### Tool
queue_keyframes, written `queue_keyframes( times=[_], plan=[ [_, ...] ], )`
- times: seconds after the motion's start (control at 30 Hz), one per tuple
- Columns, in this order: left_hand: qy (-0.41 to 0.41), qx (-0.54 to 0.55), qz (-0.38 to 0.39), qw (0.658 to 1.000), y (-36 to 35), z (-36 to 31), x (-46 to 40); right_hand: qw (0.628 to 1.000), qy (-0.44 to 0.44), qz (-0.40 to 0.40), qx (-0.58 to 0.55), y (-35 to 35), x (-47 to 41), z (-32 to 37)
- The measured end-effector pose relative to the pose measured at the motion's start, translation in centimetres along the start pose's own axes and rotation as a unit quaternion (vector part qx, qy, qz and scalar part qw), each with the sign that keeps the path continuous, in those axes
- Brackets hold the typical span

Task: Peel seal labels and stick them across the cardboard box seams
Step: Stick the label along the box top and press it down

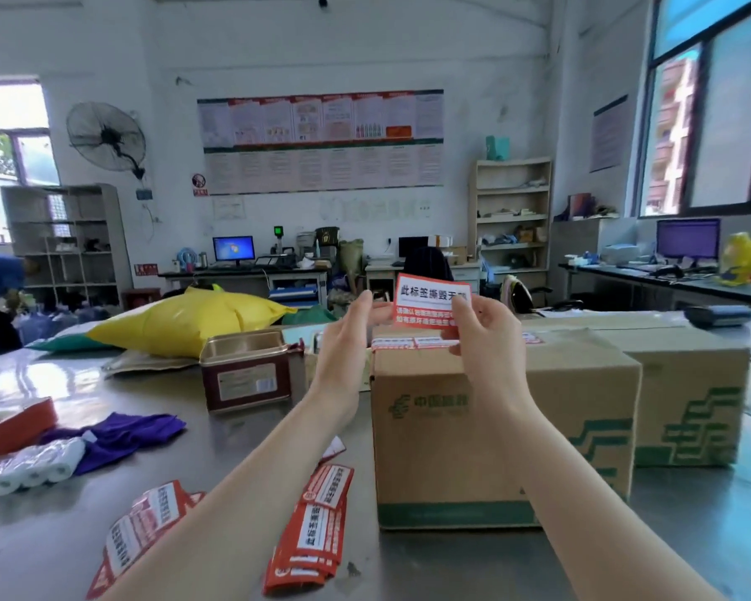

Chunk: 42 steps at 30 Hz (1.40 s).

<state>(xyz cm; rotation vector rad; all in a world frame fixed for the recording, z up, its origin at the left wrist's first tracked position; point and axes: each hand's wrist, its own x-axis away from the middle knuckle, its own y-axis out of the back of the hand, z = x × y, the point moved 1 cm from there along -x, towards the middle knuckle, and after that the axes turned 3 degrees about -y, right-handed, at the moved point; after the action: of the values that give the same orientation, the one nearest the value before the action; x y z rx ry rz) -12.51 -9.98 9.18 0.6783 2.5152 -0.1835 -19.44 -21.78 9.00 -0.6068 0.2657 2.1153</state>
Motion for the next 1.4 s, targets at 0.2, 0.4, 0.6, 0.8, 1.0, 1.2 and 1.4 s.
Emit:
queue_keyframes(
  times=[0.2,0.4,0.6,0.8,1.0,1.2,1.4],
  plan=[
    [-0.052,-0.147,0.116,0.981,-6.6,0.0,-2.7,0.993,0.028,-0.077,0.089,6.4,-5.5,-1.8],
    [-0.200,-0.445,0.099,0.867,-11.7,2.4,-6.9,0.977,0.027,-0.099,0.185,11.1,-10.7,-4.5],
    [-0.103,-0.487,0.251,0.830,-14.7,4.3,-9.7,0.955,-0.066,-0.084,0.276,13.3,-14.7,-7.1],
    [-0.058,-0.480,0.320,0.815,-15.8,5.8,-10.0,0.938,-0.113,-0.040,0.324,13.4,-15.7,-8.2],
    [-0.071,-0.477,0.335,0.809,-15.7,5.8,-9.8,0.934,-0.121,-0.027,0.334,13.4,-15.7,-8.5],
    [-0.076,-0.489,0.336,0.801,-15.8,5.8,-9.7,0.930,-0.126,-0.033,0.345,13.4,-15.9,-8.9],
    [-0.081,-0.486,0.331,0.805,-15.7,5.8,-9.6,0.925,-0.124,-0.035,0.358,13.4,-15.8,-8.9]
  ],
)
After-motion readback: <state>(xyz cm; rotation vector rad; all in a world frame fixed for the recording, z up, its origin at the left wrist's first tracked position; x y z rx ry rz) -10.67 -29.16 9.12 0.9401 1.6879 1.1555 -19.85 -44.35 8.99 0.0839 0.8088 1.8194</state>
